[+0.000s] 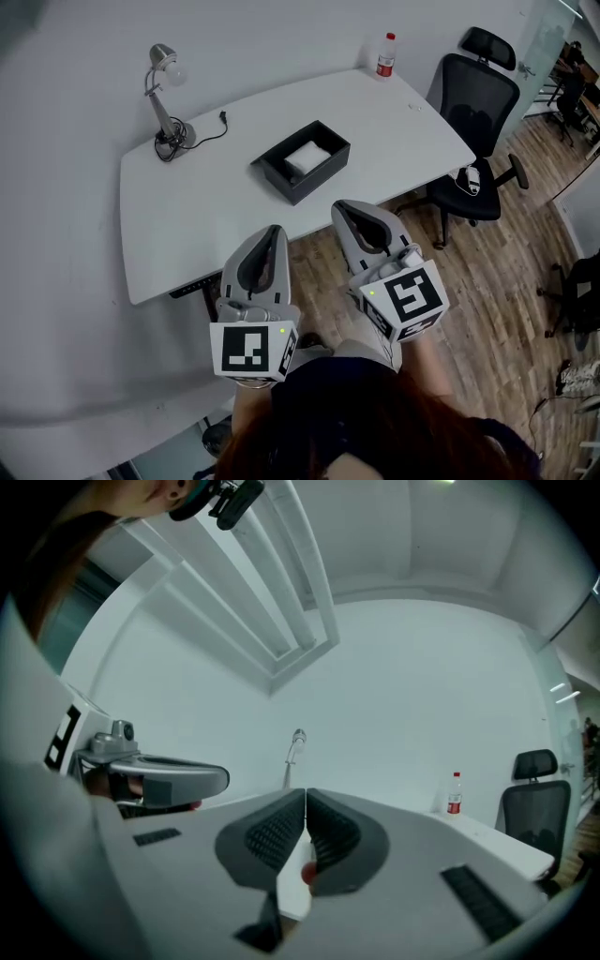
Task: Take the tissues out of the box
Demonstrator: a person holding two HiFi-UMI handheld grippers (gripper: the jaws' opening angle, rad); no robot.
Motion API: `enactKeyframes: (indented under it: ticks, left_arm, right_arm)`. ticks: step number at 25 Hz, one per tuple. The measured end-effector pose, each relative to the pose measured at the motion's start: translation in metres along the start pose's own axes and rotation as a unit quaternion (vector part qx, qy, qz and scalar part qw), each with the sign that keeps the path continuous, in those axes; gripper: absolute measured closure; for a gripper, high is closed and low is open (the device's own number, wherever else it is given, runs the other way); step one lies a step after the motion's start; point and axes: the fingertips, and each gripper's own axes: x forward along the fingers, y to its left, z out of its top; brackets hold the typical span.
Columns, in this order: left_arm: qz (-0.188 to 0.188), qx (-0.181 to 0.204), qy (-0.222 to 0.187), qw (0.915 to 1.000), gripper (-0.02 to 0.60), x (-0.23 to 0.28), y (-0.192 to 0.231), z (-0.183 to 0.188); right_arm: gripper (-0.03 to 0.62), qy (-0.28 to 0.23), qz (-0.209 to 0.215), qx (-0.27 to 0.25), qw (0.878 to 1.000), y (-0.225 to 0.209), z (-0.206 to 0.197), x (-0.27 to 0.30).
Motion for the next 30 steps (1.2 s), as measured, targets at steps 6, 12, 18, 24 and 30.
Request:
enactKeyframes:
  ticks: [6,12,18,24,30]
  left_arm:
    - [-0.019,-0.007,0.001,0.9998,0.555,0.006,0.013,-0.003]
    - [-0.027,-0.013,0.004,0.9995,0.555,0.013,0.022,-0.007]
    - [-0.030,-0.016,0.007,0.9994,0.555,0.025,0.029,-0.013]
    - [-0.036,-0.012,0.008,0.9992,0.555,0.043,0.034,-0.015]
    - [-0.038,-0.009,0.009,0.9992,0.555,0.067,0.047,-0.016]
  right_arm:
    - [0.571,0.009,-0.002,0.015,1.000,0.003,-0.006,0.014]
    - [0.566,0.024,-0.001,0.021,0.999,0.004,-0.010,0.024]
    - [0.549,0.058,-0.013,0.012,0.998,-0.011,-0.020,0.033]
    - [0.527,0.048,-0.008,0.008,0.999,-0.025,-0.022,0.054]
    - [0.510,0.061,-0.010,0.005,0.998,-0.042,-0.030,0.074]
